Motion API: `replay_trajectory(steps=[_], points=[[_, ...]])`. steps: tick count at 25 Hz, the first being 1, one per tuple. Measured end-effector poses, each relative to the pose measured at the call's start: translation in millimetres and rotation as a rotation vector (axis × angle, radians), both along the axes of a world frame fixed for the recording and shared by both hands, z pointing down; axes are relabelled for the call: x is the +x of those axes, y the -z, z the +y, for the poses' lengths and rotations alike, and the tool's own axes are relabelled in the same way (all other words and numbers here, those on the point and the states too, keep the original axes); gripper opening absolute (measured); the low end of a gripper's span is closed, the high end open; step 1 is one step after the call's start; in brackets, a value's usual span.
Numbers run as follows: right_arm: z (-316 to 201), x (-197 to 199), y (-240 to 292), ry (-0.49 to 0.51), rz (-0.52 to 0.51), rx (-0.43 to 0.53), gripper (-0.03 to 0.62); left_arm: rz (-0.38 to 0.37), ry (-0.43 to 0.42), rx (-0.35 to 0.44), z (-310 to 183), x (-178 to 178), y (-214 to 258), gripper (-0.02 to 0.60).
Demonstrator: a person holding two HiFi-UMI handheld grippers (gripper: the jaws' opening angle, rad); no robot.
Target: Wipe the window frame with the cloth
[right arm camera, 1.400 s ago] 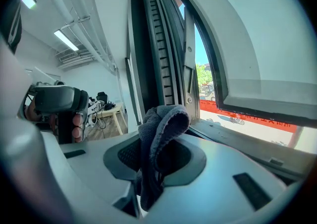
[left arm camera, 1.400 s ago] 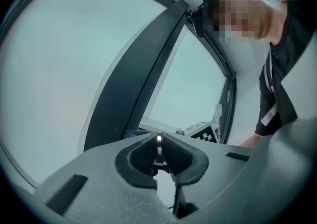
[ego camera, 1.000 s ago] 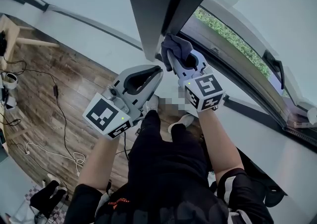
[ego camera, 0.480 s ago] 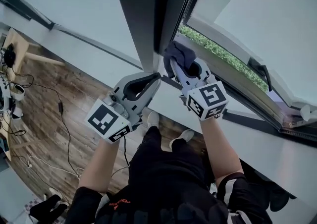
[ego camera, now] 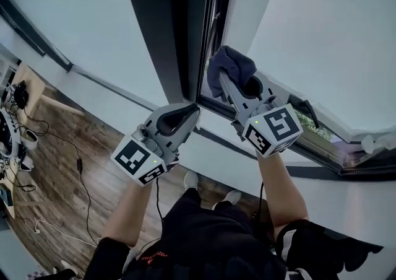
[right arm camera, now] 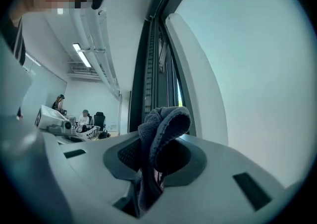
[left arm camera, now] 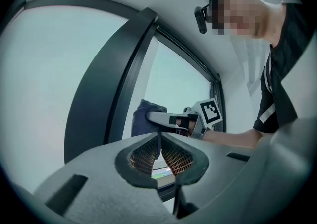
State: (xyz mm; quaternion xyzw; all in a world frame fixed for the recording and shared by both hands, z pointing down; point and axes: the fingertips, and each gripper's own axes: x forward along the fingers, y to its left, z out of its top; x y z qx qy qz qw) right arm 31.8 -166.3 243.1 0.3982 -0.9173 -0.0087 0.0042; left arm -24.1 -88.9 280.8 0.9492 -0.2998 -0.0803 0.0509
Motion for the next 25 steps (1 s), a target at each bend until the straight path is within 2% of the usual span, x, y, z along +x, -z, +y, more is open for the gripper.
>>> replay_trajectory(steps=[6, 11, 25], points=[[1, -8, 82, 0.024, 0.003, 0.149, 0.081, 0.015, -0.016, 0.104, -3, 8, 46, 0.037], [3, -17, 147, 0.029, 0.012, 0.268, 0.081, 0.029, -0.019, 0.16, -5, 6, 73, 0.037], [8, -26, 261, 0.025, 0.046, 0.477, 0.081, 0.034, -0.024, 0.225, -6, -2, 103, 0.037]])
